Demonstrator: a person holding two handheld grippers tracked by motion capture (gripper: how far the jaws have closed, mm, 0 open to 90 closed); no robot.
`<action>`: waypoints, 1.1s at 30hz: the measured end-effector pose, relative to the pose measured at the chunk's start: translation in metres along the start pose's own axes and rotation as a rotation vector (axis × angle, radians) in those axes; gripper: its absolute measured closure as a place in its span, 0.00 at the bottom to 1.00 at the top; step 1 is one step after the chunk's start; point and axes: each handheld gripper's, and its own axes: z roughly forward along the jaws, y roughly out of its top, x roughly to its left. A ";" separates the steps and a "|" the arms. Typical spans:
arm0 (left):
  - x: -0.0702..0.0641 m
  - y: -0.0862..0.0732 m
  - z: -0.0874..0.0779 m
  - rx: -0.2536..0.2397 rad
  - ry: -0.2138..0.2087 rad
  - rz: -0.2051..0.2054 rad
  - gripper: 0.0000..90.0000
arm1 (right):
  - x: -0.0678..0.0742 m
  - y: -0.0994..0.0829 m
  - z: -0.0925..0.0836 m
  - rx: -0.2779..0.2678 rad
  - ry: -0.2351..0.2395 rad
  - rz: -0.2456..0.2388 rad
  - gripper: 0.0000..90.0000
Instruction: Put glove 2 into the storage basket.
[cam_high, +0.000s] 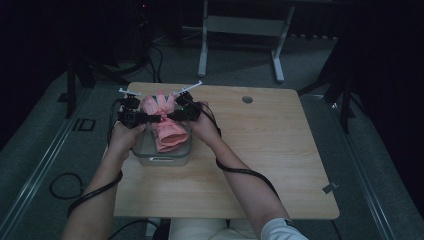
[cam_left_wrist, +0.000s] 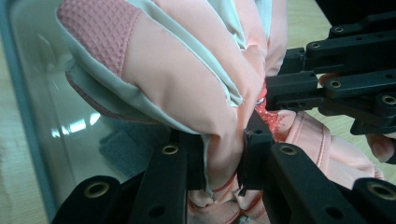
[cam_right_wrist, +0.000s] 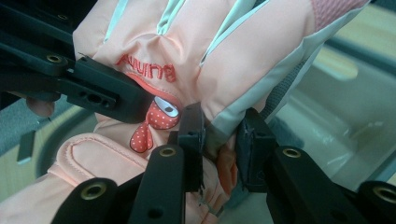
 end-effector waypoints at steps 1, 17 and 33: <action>0.002 -0.001 0.003 0.008 -0.001 -0.002 0.84 | -0.003 -0.004 0.005 0.015 0.001 0.007 0.82; 0.017 -0.009 0.022 0.064 0.066 -0.044 0.64 | -0.013 -0.015 0.031 0.075 0.008 0.068 0.78; 0.017 -0.006 0.012 0.015 0.212 -0.030 0.47 | -0.019 -0.005 0.030 0.059 -0.029 0.085 0.66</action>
